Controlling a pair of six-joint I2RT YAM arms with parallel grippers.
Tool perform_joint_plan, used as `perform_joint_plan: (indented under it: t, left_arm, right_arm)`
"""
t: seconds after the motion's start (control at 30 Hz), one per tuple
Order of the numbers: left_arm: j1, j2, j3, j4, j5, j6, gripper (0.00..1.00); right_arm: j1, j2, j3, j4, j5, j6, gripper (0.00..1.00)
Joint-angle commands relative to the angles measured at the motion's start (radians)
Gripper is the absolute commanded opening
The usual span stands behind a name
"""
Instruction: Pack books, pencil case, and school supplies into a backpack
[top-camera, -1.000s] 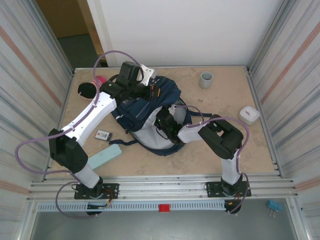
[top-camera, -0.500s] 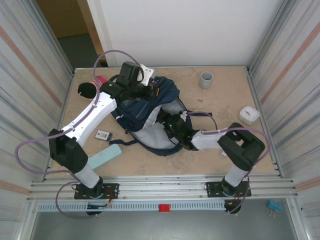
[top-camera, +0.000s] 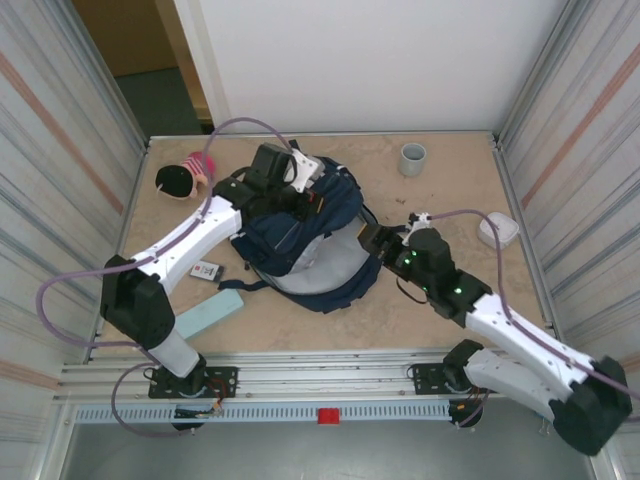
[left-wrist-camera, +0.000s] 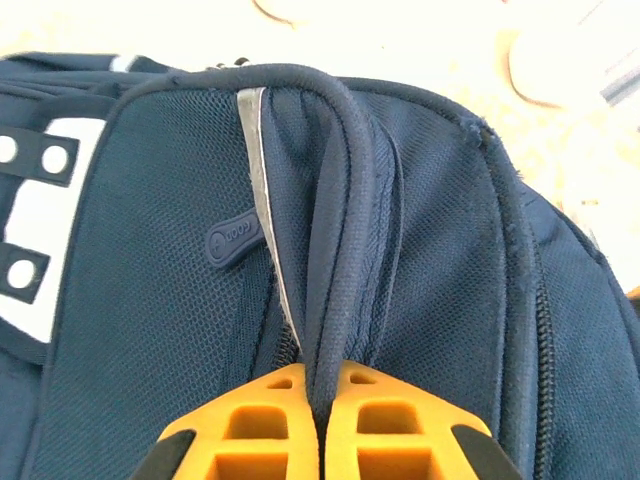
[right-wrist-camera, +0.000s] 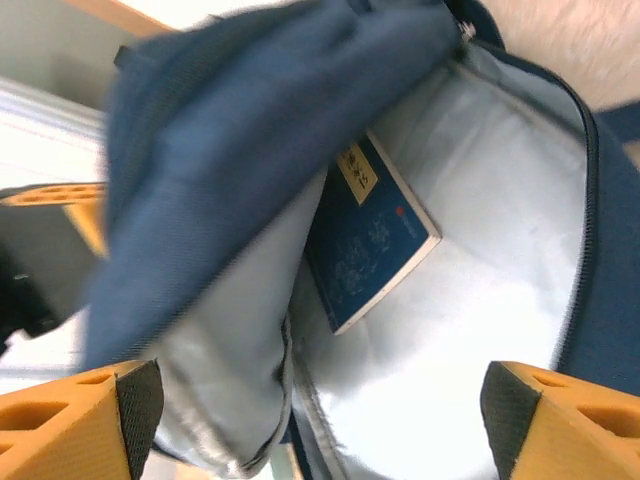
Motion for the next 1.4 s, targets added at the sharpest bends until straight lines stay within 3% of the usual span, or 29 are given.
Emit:
perform_joint_plan:
  t: [0.0,0.1,0.27,0.37,0.47,0.77,1.0,1.17,1.3,1.37]
  left_arm:
    - [-0.051,-0.023,-0.076,0.082,-0.026,0.038,0.0]
    - [-0.107,0.02,-0.144,0.132,-0.033,0.034,0.05]
    - [-0.157,0.104,-0.207,0.181,-0.028,-0.01,0.39]
    - [-0.155,0.076,-0.212,0.185,-0.039,-0.035,0.63]
    - [-0.127,-0.011,-0.222,0.176,-0.09,-0.093,0.72]
    - [0.068,-0.365,-0.402,0.11,-0.102,-0.302,0.81]
    - [0.191,-0.532,-0.571,0.072,-0.092,-0.385,0.83]
    - [0.271,-0.599,-0.672,0.102,-0.033,-0.434,0.83]
    - [0.285,-0.619,-0.697,0.097,-0.037,-0.441,0.82]
    - [0.287,-0.618,-0.701,0.091,-0.039,-0.438,0.81]
  right_arm:
    - [-0.013,-0.099,-0.003,-0.183,-0.057,-0.233,0.85]
    - [-0.016,-0.161,-0.006,-0.209,-0.079,-0.352,0.85]
    - [-0.019,-0.166,0.002,-0.231,-0.152,-0.494,0.87]
    - [-0.019,-0.125,0.031,-0.258,-0.226,-0.603,0.88]
    - [-0.01,-0.061,0.082,-0.316,-0.263,-0.751,0.87]
    - [0.223,0.269,0.248,-0.413,-0.232,-1.261,0.85]
    - [0.341,0.625,0.357,-0.332,-0.129,-1.407,0.82]
    - [0.344,0.774,0.34,-0.233,-0.056,-1.423,0.63]
    - [0.332,0.732,0.348,-0.284,-0.079,-1.436,0.04]
    - [0.315,0.651,0.342,-0.313,-0.124,-1.436,0.0]
